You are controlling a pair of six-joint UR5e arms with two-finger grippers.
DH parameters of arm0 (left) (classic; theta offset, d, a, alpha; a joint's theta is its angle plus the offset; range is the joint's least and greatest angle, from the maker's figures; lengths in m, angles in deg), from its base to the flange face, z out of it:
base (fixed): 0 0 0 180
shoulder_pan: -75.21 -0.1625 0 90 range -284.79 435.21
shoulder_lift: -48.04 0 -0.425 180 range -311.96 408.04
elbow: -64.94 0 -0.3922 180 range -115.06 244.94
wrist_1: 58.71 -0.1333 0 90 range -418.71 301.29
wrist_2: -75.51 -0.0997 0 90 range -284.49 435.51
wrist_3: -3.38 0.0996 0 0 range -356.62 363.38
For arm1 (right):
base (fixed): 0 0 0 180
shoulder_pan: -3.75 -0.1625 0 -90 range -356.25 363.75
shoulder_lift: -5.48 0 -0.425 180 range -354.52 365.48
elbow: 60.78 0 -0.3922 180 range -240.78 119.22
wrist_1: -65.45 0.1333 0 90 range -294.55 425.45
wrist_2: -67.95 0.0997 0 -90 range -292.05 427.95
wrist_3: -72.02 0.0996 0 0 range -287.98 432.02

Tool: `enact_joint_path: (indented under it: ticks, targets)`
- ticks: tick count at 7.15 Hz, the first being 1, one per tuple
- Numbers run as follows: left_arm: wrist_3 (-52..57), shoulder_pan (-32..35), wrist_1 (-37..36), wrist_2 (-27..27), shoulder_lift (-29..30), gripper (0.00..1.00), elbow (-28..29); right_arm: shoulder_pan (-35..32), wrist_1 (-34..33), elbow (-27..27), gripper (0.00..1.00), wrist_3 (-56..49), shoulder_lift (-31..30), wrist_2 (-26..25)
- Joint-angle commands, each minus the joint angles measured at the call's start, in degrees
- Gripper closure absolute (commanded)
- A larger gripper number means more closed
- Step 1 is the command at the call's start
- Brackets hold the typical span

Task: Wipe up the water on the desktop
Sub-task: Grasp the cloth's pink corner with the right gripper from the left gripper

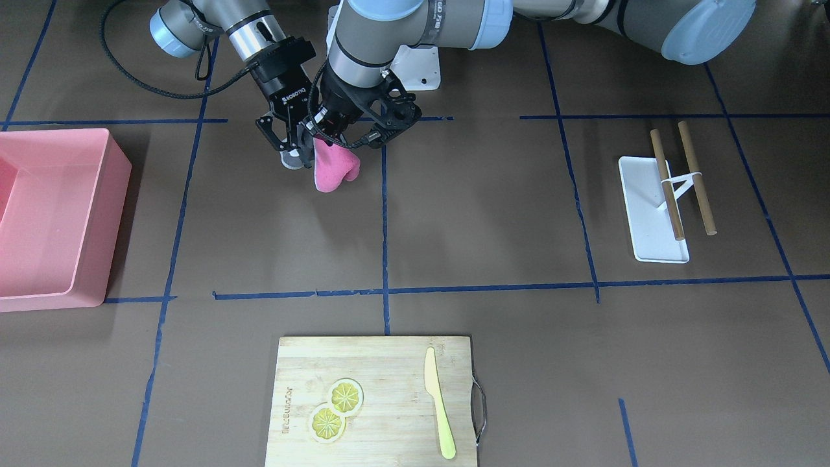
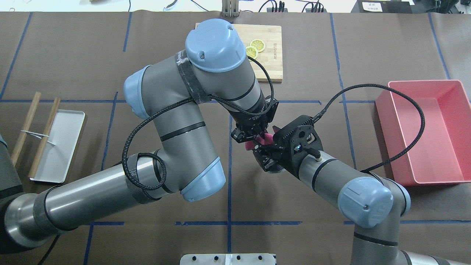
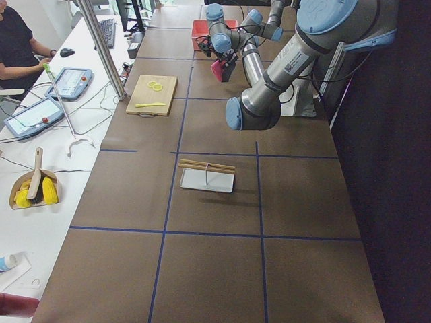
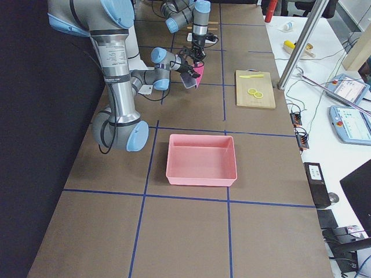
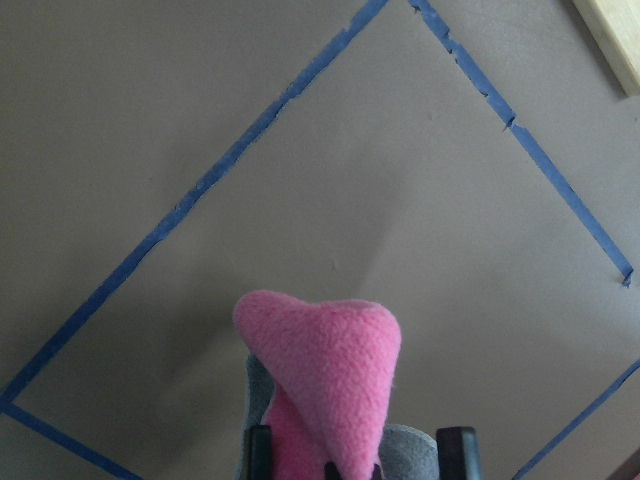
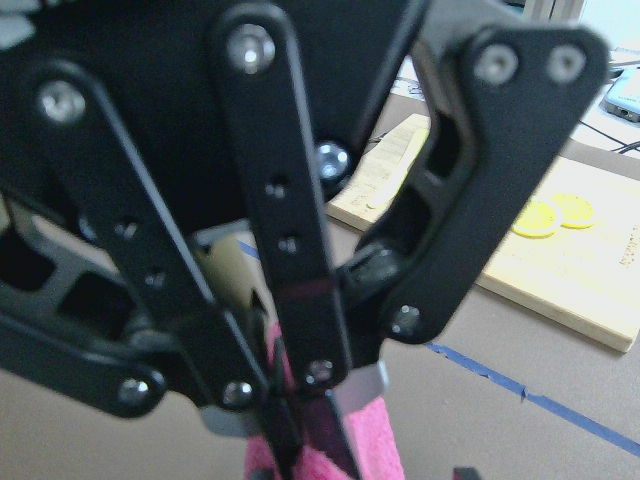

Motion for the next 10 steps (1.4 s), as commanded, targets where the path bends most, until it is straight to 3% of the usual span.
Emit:
enact_joint_path:
  ticks: [1,4,6,7,8,10]
  targets:
    - [0.08,0.08,0.01,0.00,-0.16,0.98,-0.07,0.27,0.00,-0.05,0.67,0.12,-0.09,-0.25]
    - [0.08,-0.01,0.53,0.00,-0.07,0.94,0.01,0.97,0.00,-0.05,0.86,0.03,-0.79,-2.26]
    - [0.26,0.08,2.12,0.00,-0.16,0.44,-0.07,1.85,0.00,-0.05,0.95,0.03,-0.79,-3.85]
    - [0.34,0.08,2.12,0.00,-0.16,0.36,-0.07,1.85,0.00,-0.05,0.98,0.03,-0.88,-3.77]
    - [0.61,0.08,2.21,0.00,-0.16,0.18,-0.25,2.11,-0.09,-0.05,1.00,0.29,-0.88,-3.94]
    - [1.31,4.36,4.66,0.18,-0.77,0.15,-0.51,2.20,-3.14,-0.83,1.00,4.91,-1.23,-4.21]
